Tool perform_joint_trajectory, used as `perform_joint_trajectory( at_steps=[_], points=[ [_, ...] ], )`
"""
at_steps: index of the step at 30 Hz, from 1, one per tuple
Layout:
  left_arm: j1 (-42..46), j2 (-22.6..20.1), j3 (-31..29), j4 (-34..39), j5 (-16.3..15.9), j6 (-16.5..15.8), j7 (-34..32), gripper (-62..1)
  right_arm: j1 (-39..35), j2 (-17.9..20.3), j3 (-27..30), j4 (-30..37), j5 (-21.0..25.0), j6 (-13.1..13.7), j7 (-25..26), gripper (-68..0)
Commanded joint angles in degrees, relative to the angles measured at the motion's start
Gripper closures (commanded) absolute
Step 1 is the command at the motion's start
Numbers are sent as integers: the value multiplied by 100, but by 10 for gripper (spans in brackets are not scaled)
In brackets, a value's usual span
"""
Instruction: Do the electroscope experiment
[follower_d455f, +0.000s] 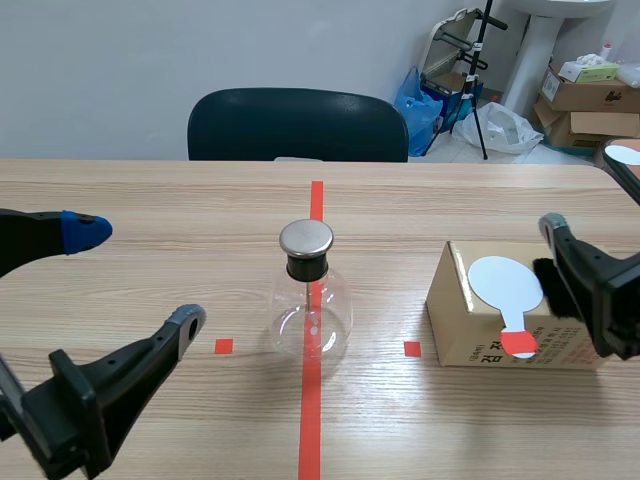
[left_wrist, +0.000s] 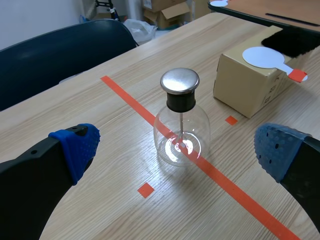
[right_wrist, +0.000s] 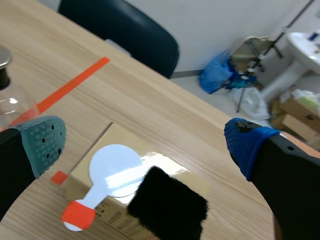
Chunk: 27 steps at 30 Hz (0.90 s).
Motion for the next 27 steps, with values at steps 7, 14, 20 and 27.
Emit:
perform_joint_trajectory(
  at_steps=[7, 14, 20, 27],
  points=[
    [254, -247, 17, 459, -155, 111, -76, -623, 389, -466, 31, 11, 76, 1130, -662, -679],
    [256, -247, 17, 498, -155, 155, 66, -623, 101, -1071, 544, 4, 31, 2138, -763, -679],
    [256, -245, 17, 496, -155, 155, 68, -623, -157, -1329, 940, 0, -98, 2514, -400, -679],
    [251, -245, 15, 494, -155, 155, 66, -623, -289, -1331, 1025, 0, -177, 2511, -177, -679]
  ],
)
